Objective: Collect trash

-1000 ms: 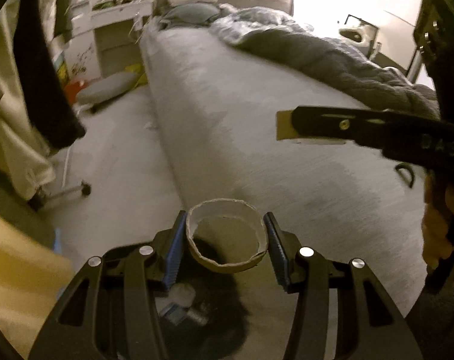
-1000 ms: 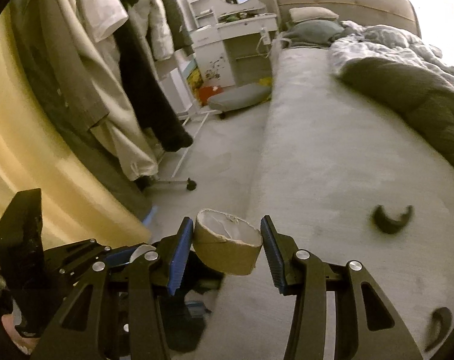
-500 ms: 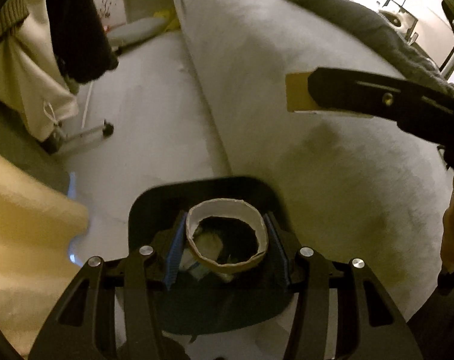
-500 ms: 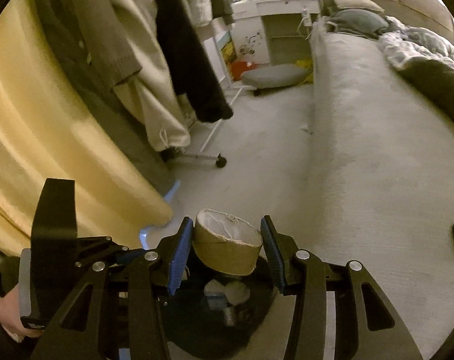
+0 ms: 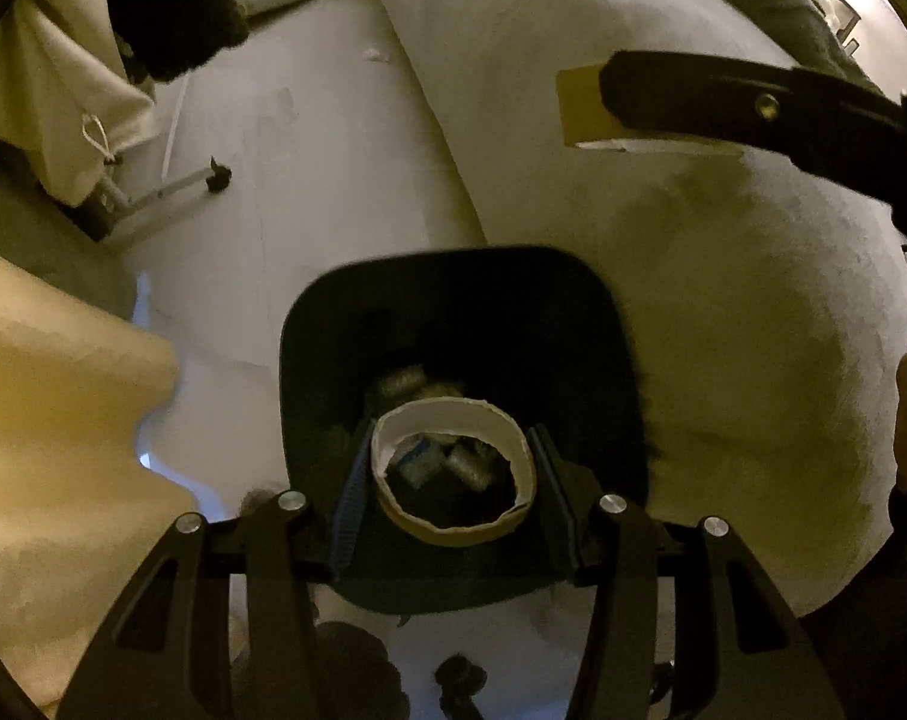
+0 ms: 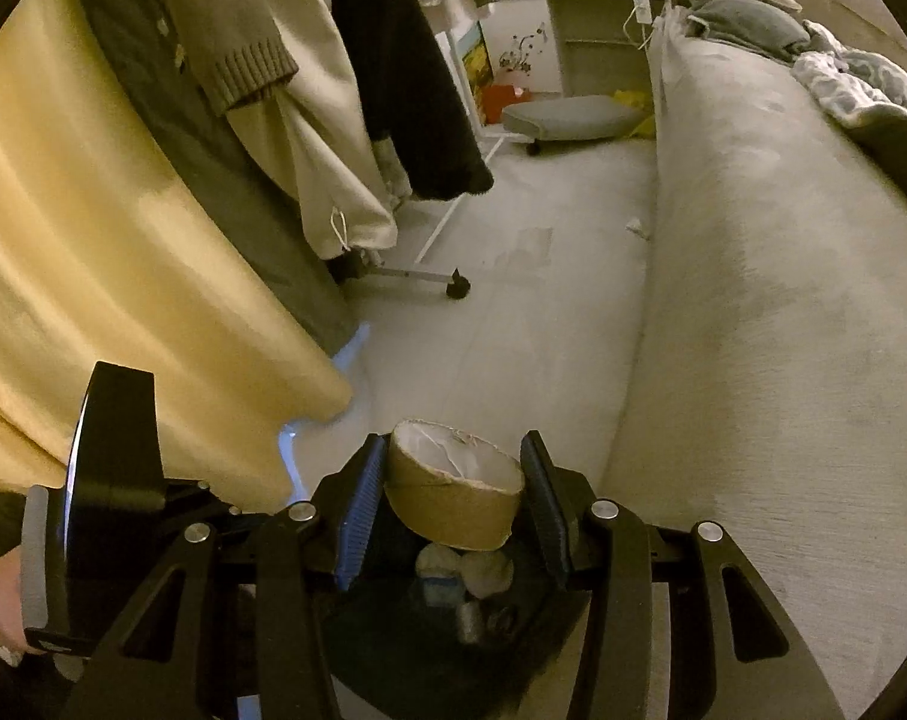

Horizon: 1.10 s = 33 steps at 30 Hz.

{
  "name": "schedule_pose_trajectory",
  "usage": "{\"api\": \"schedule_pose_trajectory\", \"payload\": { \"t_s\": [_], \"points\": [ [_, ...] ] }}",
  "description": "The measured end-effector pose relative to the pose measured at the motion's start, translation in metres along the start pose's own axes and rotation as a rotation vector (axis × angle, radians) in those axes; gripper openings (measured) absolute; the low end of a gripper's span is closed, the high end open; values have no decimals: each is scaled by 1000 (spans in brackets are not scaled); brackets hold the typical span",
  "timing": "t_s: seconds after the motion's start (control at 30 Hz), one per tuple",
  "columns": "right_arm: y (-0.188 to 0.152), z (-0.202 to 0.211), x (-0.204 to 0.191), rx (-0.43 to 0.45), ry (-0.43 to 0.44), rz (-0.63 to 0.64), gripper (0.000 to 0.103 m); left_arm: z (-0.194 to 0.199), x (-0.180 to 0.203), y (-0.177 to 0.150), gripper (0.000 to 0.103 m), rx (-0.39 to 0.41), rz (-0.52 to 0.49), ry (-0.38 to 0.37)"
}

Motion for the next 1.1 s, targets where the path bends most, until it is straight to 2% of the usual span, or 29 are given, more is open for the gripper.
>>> {"api": "schedule_pose_trajectory", "payload": {
  "t_s": [0.1, 0.17, 0.43, 0.83, 1.1],
  "points": [
    [-1, -9, -3, -18, -2, 7, 47, -5, -6, -6, 55, -37, 14, -14],
    [-2, -14, -5, -30, -5, 12, 47, -6, -12, -10, 63, -55, 32, -16],
    [-13, -36, -4, -92, -23, 17, 47, 3, -33, -11, 73, -24, 66, -1],
    [-47, -79, -8, -238, -46, 21, 47, 45, -55, 3, 73, 151, 104, 24],
    [-70, -103, -20, -319, -51, 37, 47, 89, -72, 16, 73, 333, 140, 57]
  ]
}}
Point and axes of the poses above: each gripper's, at about its wrist camera, not at the fingertips, and z roughly against the way its jaws point, x to its right, y to its top, the point moved 6 cm from there along -z, roughly the way its jaws point, and after that the axes turned 4 degrees about -z, right-handed, at the moved point
